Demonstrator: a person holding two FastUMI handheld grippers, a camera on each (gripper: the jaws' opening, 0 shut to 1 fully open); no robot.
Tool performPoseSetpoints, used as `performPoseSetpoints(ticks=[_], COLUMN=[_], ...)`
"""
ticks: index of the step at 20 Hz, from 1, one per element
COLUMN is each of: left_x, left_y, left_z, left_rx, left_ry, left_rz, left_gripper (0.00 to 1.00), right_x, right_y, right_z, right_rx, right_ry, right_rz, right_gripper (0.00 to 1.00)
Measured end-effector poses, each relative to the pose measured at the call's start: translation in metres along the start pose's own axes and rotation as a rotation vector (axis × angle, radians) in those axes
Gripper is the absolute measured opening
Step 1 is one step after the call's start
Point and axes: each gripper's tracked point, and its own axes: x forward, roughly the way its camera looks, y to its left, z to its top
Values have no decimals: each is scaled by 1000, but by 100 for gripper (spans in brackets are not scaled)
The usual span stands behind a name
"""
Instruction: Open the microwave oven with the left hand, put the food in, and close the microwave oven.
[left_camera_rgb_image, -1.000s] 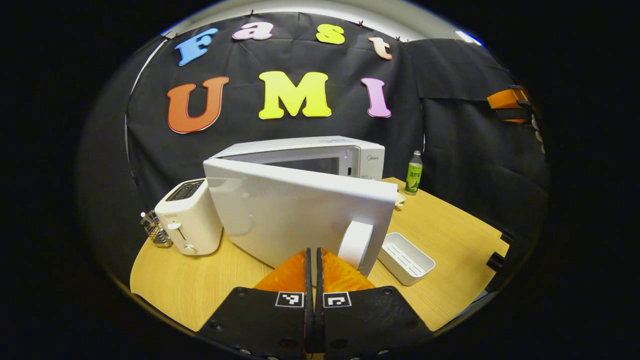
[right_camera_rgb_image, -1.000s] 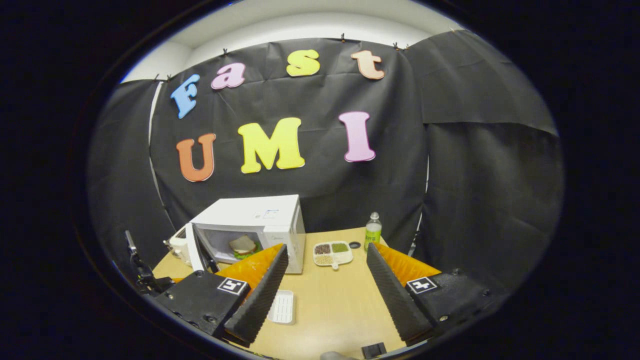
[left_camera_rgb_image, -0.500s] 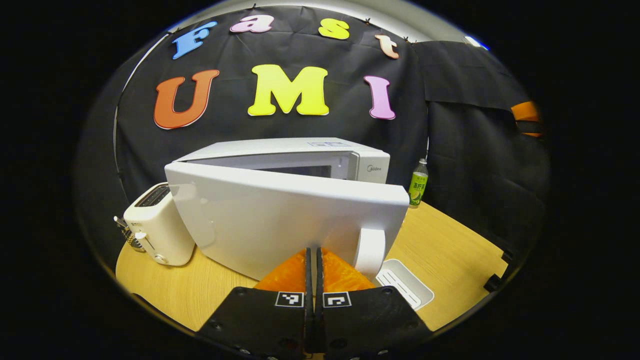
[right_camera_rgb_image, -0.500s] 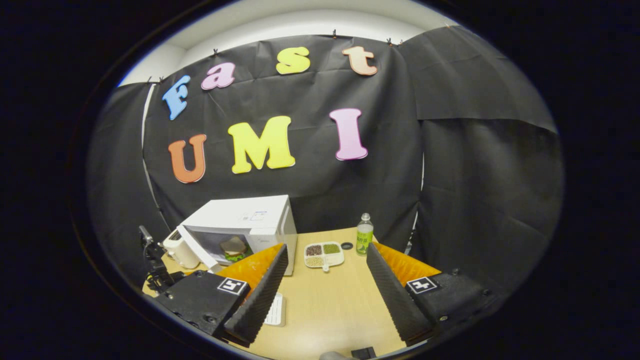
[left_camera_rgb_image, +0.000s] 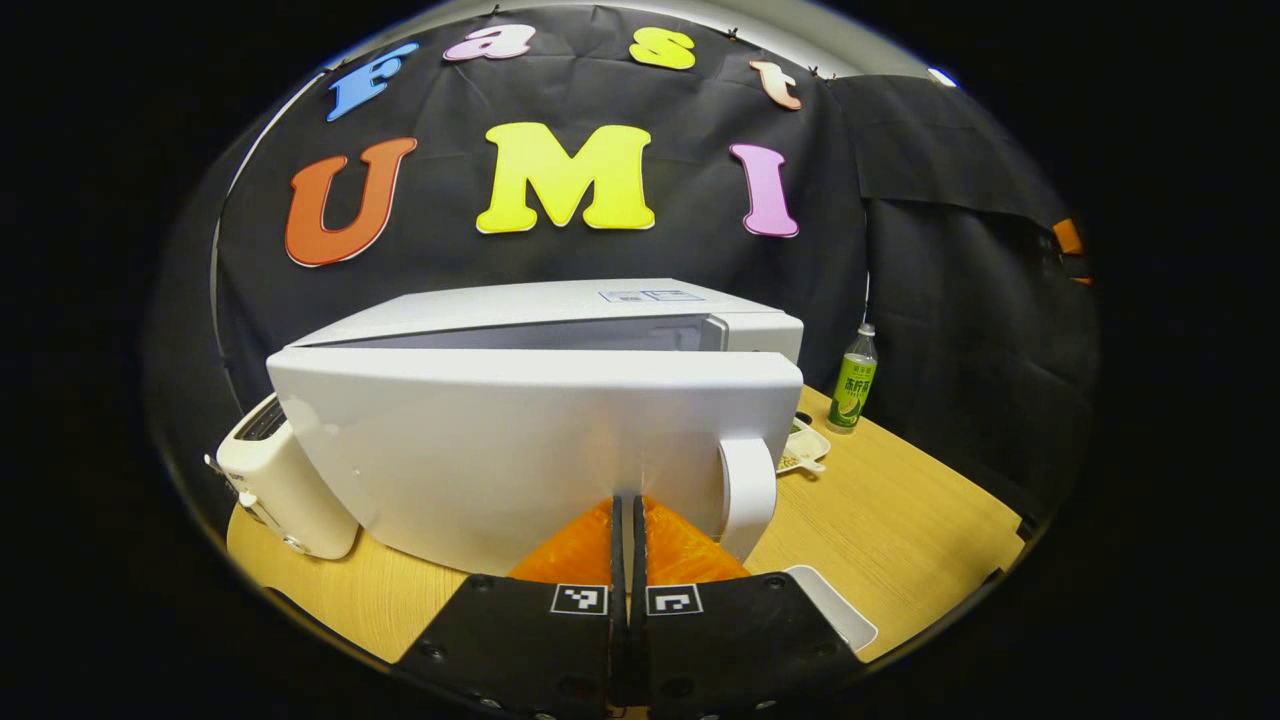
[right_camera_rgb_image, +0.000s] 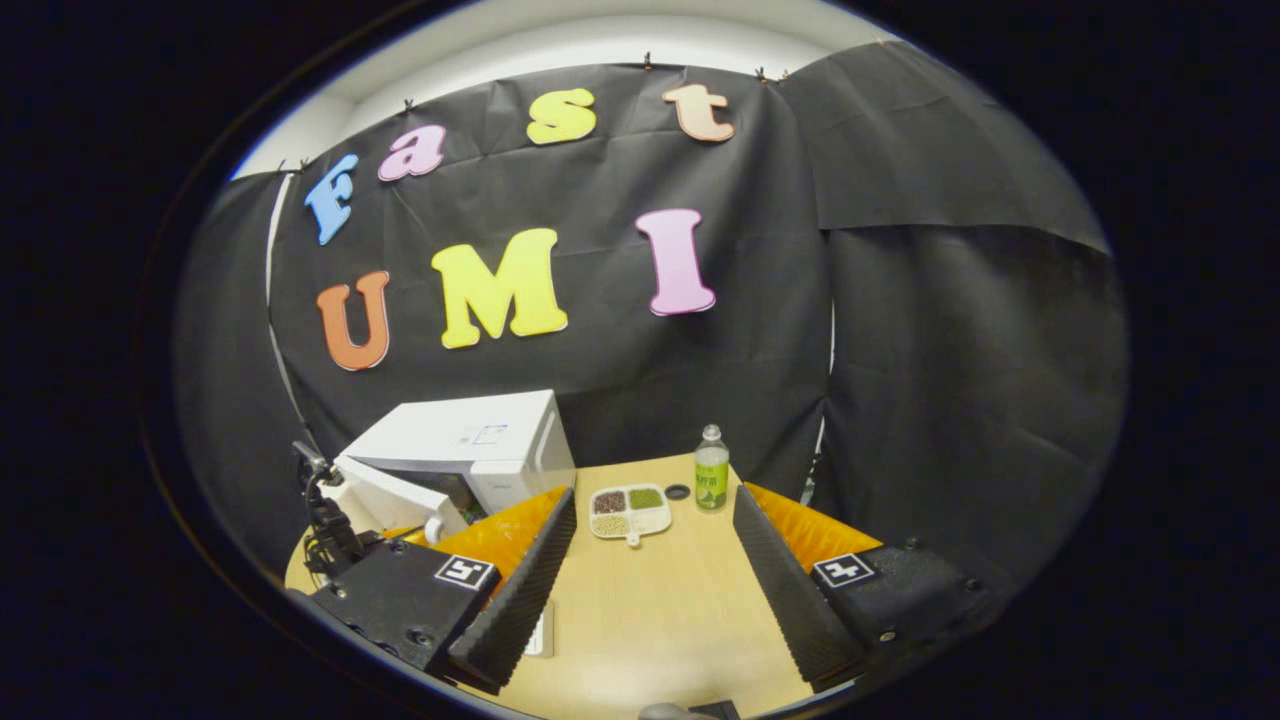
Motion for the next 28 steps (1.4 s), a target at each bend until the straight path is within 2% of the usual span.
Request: performPoseSetpoints(ticks=[5,6,7,8,9,10,11,12,13,14,17,18,21,22,24,25,28], left_x=[26,32,38,42,47,51,52,54,55,55,65,63,58,54,45,41,28], left_y=[-7,-8,-9,-9,-9,-8,-10,-12,-12,-13,-12,-13,-7,-7,-5,-4,8], left_z=[11,14,17,19,22,23,22,22,24,23,29,28,32,39,43,45,46], left_rx=[18,21,20,15,11,4,0,-3,3,9,13,3,13,13,19,25,57], left_ry=[6,3,0,-2,-5,0,2,4,3,0,16,12,9,-8,-20,-22,-31], left_rz=[4,6,8,12,16,22,21,19,20,17,23,26,44,43,45,48,102], left_gripper=[0,10,10,5,0,0,0,0,0,0,0,0,0,0,0,0,0], right_x=[5,5,6,7,7,7,7,6,7,6,7,7,11,11,11,10,6], right_y=[-9,-11,-13,-14,-16,-18,-19,-20,-23,-24,-25,-22,-13,-8,-1,2,9], right_z=[-3,-3,-4,-5,-4,-6,-6,-7,-8,-8,-8,-10,-10,-9,-5,-5,-5], right_rx=[0,-2,-3,-2,0,1,3,6,10,13,20,22,22,21,16,9,-6], right_ry=[9,10,11,12,12,14,15,15,14,15,16,18,23,22,10,7,0], right_rz=[-4,-3,-4,-5,-4,-5,-6,-9,-12,-14,-14,-8,16,26,43,49,63], right_gripper=[100,92,100,92,92,92,100,100,92,100,100,92,92,100,100,92,92])
